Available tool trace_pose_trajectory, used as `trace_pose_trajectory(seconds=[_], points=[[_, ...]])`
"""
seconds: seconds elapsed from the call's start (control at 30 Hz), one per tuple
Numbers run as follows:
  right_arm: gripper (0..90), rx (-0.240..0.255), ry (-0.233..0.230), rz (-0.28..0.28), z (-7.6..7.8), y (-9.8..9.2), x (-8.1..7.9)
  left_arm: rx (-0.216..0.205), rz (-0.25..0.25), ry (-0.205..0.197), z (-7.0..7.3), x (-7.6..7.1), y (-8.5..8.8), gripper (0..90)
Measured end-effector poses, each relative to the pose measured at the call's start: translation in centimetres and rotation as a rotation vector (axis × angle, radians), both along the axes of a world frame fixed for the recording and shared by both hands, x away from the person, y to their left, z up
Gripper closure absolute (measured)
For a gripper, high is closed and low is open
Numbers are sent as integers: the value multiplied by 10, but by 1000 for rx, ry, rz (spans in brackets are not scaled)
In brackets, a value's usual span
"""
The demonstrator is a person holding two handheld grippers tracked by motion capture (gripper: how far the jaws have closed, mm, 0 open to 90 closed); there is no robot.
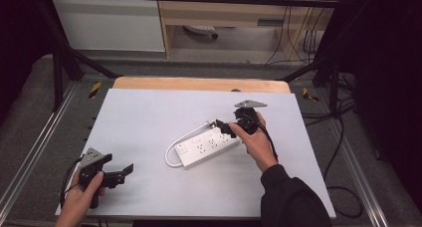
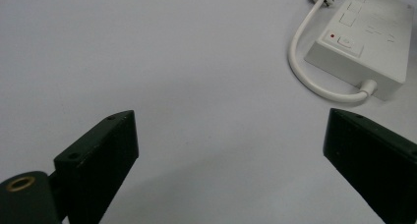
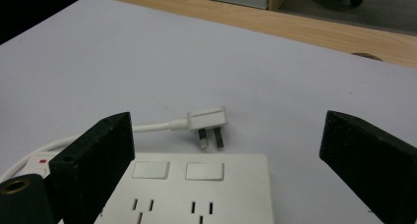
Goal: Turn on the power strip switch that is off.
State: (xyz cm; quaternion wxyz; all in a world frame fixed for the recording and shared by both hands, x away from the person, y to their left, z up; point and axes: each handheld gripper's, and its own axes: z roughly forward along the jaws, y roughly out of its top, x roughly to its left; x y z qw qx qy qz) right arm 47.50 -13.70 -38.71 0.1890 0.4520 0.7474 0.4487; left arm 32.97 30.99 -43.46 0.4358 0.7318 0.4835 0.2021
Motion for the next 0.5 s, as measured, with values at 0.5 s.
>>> trace_pose_trajectory(seconds=[0.5], points=[[55,37,-72,-38,23,-27,-10,-3,1,6,-1,0,-2,65]])
